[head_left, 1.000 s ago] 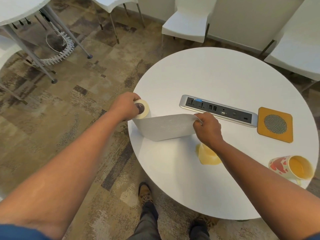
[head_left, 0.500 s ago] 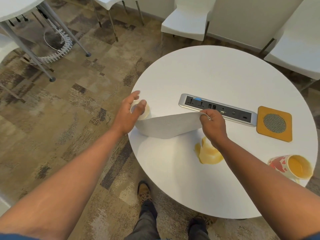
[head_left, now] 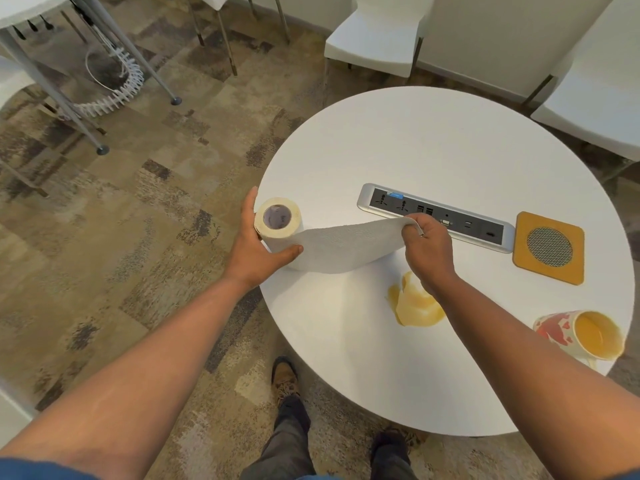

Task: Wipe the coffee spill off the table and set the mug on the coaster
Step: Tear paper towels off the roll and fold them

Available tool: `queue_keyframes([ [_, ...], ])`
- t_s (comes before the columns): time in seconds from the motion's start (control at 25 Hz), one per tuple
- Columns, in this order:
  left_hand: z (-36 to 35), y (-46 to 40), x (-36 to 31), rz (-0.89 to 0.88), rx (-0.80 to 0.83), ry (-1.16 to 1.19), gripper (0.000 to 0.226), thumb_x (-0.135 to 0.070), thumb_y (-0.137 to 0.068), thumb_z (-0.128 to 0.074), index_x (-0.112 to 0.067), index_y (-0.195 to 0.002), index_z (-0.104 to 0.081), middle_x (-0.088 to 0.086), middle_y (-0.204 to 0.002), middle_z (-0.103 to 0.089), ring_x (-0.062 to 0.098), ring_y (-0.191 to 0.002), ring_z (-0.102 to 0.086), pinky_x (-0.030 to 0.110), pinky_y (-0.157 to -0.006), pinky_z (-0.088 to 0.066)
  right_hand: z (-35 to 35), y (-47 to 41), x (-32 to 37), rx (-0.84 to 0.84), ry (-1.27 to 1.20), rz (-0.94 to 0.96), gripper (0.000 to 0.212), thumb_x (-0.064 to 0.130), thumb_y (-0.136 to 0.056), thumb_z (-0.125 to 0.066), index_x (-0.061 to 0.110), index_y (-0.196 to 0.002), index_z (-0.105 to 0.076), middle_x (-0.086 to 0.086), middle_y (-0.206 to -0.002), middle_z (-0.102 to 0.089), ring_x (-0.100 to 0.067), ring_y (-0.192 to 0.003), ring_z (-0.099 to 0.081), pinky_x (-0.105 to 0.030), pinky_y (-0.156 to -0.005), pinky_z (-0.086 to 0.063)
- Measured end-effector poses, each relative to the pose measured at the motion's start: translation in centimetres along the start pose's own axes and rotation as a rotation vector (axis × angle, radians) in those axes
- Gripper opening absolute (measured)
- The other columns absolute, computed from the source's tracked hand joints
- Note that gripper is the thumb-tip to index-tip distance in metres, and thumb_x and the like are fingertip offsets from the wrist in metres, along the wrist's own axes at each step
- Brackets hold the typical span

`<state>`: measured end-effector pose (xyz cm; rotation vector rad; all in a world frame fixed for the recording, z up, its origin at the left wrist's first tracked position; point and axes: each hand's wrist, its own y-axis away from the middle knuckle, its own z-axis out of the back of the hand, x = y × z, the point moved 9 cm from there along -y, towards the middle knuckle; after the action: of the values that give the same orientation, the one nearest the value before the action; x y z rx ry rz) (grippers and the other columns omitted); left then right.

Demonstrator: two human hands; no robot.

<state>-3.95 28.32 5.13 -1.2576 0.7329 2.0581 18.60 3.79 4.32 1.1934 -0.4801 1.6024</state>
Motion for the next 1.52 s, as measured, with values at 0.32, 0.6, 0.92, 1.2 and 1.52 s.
queue_keyframes([
  [0.32,0.3,-1.5,-1.5,0.089,-0.026,0.094,0.072,-0.013,-0.071,-0.093,-0.026,-0.131,-0.055,-0.02,-0.117,-0.063,-0.014,-0.096,-0.062,0.013,-0.075,-0.053,1.2,0.4,0.5,0.022,-0.131,0.029,0.021,0.019,-0.094,-0.052,0.03,-0.092,-0.07,0.0,-0.096,-0.072,-0.015,-0.084,-0.063,-0.033,-0.073,-0.05],
  [0.6,-1.3,-1.0,-3.3,0.153,0.138,0.483,0.069,-0.025,-0.073,-0.085,-0.008,-0.135,-0.058,0.014,-0.123,-0.072,0.032,-0.108,-0.072,0.045,-0.082,-0.061,2.1,0.3,1.4,0.099,-0.405,-0.062,0.016,0.017,-0.102,-0.054,0.02,-0.105,-0.069,0.008,-0.096,-0.074,-0.005,-0.083,-0.069,-0.026,-0.075,-0.055],
  [0.92,-3.0,-0.2,-5.5,0.202,0.161,0.632,0.054,-0.02,-0.084,-0.071,0.0,-0.133,-0.06,0.014,-0.117,-0.075,0.03,-0.101,-0.074,0.041,-0.075,-0.061,2.4,1.2,2.2,0.086,-0.599,-0.079,0.021,0.025,-0.104,-0.051,0.02,-0.099,-0.072,-0.002,-0.1,-0.077,-0.02,-0.093,-0.071,-0.039,-0.082,-0.059],
  [1.2,-3.4,0.3,-6.5,0.198,0.12,0.736,0.042,-0.021,-0.084,-0.07,-0.002,-0.122,-0.066,0.013,-0.106,-0.074,0.026,-0.092,-0.074,0.04,-0.072,-0.06,1.8,2.0,1.2,0.044,-0.612,-0.161,0.02,0.023,-0.104,-0.052,0.013,-0.103,-0.068,-0.001,-0.093,-0.075,-0.018,-0.084,-0.07,-0.042,-0.082,-0.059],
  [1.52,-4.0,0.4,-5.8,0.253,0.145,0.755,0.056,-0.029,-0.077,-0.08,-0.001,-0.125,-0.067,0.019,-0.114,-0.071,0.034,-0.1,-0.071,0.05,-0.081,-0.06,1.3,2.1,0.2,0.01,-0.622,-0.182,0.018,0.023,-0.103,-0.054,0.014,-0.098,-0.068,-0.002,-0.09,-0.073,-0.019,-0.082,-0.068,-0.045,-0.086,-0.057],
])
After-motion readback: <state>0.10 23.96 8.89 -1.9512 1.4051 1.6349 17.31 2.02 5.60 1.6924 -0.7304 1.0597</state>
